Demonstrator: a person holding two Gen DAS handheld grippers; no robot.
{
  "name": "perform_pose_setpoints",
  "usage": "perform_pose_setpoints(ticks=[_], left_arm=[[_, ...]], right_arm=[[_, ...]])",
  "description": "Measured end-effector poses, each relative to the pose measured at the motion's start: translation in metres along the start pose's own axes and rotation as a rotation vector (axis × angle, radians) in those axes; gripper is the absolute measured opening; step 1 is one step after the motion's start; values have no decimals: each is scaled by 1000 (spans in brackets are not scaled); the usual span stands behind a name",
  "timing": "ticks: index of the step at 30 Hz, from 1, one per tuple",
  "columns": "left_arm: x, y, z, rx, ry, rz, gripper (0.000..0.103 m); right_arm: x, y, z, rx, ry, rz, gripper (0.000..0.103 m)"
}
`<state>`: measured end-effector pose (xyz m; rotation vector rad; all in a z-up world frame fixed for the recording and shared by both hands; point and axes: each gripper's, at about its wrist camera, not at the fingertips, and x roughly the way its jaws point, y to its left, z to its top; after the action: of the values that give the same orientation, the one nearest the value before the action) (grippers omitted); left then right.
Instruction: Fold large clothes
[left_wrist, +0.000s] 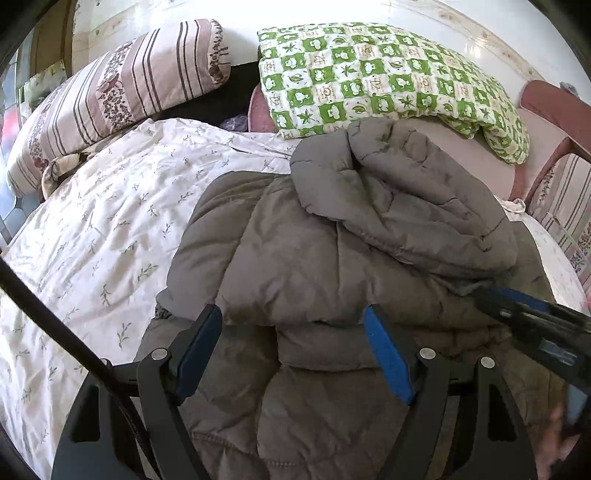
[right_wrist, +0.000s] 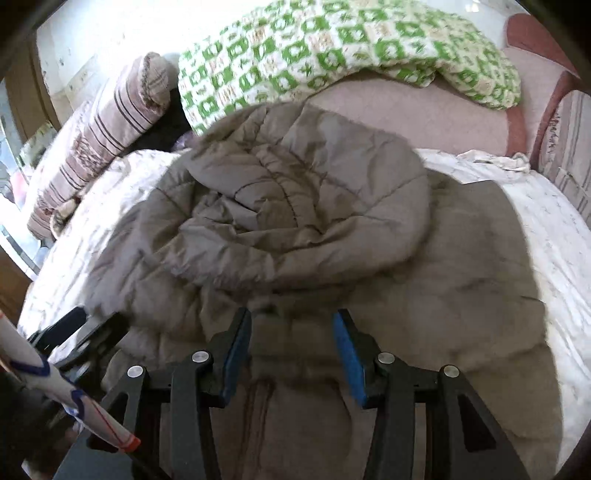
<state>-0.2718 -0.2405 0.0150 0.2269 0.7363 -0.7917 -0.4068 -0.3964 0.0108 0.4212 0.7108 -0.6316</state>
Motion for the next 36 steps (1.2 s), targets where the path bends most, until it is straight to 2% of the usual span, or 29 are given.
perform_pose_setpoints(ticks=[3,6,11,14,20,25,36], left_arm=[[-1,-3,-2,8,-4,3,78],[-1,-8,-4,28,-3,10,78],[3,-14,-7,54,5,18,79],[5,-17,-9,72,6,31,79],[8,-26,-12,97,6,40,79],[6,-31,-15,131,-7,44,79],[1,-31,-14,131,-23,36,78]], right_arm=[[-23,-8,-15,-11,-5,-17,51],[-41,-30,-32,35,-31,-39,51],[-29,-58,-34,106,-20,-74,51],[-19,-71,-34,168,9,-42,51],[-1,-66,-38,128,58,-87,51],[4,-59,-41,86,68,-107,54],[10,-55,-43,54,77,-126,58]])
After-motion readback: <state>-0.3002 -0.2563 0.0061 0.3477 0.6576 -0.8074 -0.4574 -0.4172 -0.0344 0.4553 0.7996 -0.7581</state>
